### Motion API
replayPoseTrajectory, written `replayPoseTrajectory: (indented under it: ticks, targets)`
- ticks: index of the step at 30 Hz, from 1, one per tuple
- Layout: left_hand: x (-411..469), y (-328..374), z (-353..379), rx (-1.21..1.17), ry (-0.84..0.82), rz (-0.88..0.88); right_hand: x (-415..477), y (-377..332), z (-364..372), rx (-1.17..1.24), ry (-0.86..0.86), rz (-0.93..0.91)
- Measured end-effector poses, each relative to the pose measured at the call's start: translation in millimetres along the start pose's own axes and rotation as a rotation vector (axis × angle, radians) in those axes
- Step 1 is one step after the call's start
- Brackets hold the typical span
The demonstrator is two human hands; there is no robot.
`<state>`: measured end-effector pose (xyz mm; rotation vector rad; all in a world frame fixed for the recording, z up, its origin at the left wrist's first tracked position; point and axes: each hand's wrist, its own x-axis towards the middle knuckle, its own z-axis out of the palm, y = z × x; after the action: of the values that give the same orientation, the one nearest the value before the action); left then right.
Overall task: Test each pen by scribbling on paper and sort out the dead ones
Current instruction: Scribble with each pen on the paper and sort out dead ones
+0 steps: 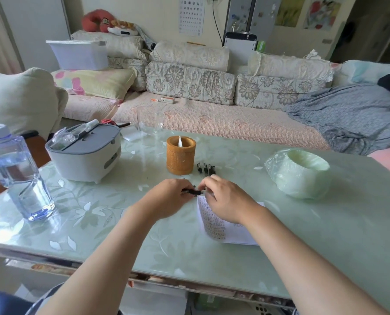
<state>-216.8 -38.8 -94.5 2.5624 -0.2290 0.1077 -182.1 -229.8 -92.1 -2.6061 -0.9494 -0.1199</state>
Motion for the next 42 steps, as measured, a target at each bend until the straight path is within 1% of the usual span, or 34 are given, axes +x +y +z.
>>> replayPoseTrajectory:
  ticks: [4, 6, 8, 13, 17, 21, 24, 27, 36, 39, 42]
  targets:
    - [2.4, 16.2, 3.1, -0.072, 0.008, 0.053, -13.8, 5.6, -7.4, -0.028, 0.03, 0.059]
    - [2.8, 24.8, 5.3, -0.101, -0.005, 0.033, -23.1, 13.6, -13.9, -0.042, 0.066, 0.092]
    - [3.4, 32.4, 9.7, -0.133, -0.025, -0.001, -34.0, 21.8, -20.2, -0.002, 0.09, 0.125]
    - [4.7, 48.4, 28.1, -0.126, -0.019, -0.001, -58.2, 33.5, -26.0, 0.029, 0.083, 0.17]
    - [8.7, 61.5, 39.9, -0.193, -0.021, 0.023, -71.7, 41.8, -26.4, 0.028, 0.074, 0.206]
    - [14.9, 74.2, 50.9, -0.245, 0.02, 0.055, -74.9, 47.0, -22.9, 0.088, 0.063, 0.219]
    - [20.5, 81.0, 57.6, -0.284, 0.054, 0.033, -72.3, 54.3, -23.2, 0.117, 0.047, 0.2]
    - [26.6, 85.0, 62.8, -0.315, 0.048, 0.004, -70.6, 62.7, -21.2, 0.134, 0.056, 0.181]
    - [48.1, 80.7, 70.6, -0.321, -0.038, -0.046, -69.9, 82.4, -14.0, -0.065, 0.059, 0.229]
    - [53.2, 78.9, 74.0, -0.308, -0.057, -0.037, -68.0, 87.1, -16.0, 0.03, 0.008, 0.266]
    - [58.4, 77.3, 79.9, -0.245, -0.049, -0.007, -68.0, 95.6, -12.7, 0.131, -0.028, 0.323]
